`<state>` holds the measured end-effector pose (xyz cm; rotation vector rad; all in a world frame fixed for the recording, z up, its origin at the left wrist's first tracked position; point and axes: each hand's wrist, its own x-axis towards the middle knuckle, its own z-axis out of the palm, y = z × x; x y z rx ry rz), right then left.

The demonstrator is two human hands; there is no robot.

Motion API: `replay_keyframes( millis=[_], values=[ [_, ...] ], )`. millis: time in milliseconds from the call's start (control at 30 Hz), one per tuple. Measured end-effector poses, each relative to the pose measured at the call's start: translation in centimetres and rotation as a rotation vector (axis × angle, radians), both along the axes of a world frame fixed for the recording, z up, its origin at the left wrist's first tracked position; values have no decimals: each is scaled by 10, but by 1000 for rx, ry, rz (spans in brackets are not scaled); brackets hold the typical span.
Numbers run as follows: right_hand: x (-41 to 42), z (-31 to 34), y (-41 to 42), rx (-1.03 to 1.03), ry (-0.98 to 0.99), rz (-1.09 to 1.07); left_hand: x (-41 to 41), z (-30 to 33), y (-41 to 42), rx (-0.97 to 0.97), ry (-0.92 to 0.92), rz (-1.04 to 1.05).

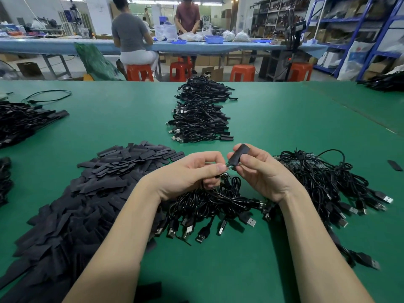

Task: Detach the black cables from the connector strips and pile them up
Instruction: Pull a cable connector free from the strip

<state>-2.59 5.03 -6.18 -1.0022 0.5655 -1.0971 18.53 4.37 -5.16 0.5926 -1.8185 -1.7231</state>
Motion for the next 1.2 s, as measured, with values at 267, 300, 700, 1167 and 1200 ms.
replay_keyframes(
  millis=[267,300,700,1167,1200],
  values=[
    [10,1,2,-53,-18,-53,1,-2,-6,22,27,104],
    [11,1,1,-49,-34,-91,0,-2,-7,-12,-18,172],
    [7,6,-5,84,-48,-282,-11,-10,-15,-268,-20,564],
    [7,8,-4,95,-27,-312,-17,-11,-10,-436,-12,616],
    [8,7,-4,96,-29,-300,-17,-11,-10,-436,-6,612]
  ],
)
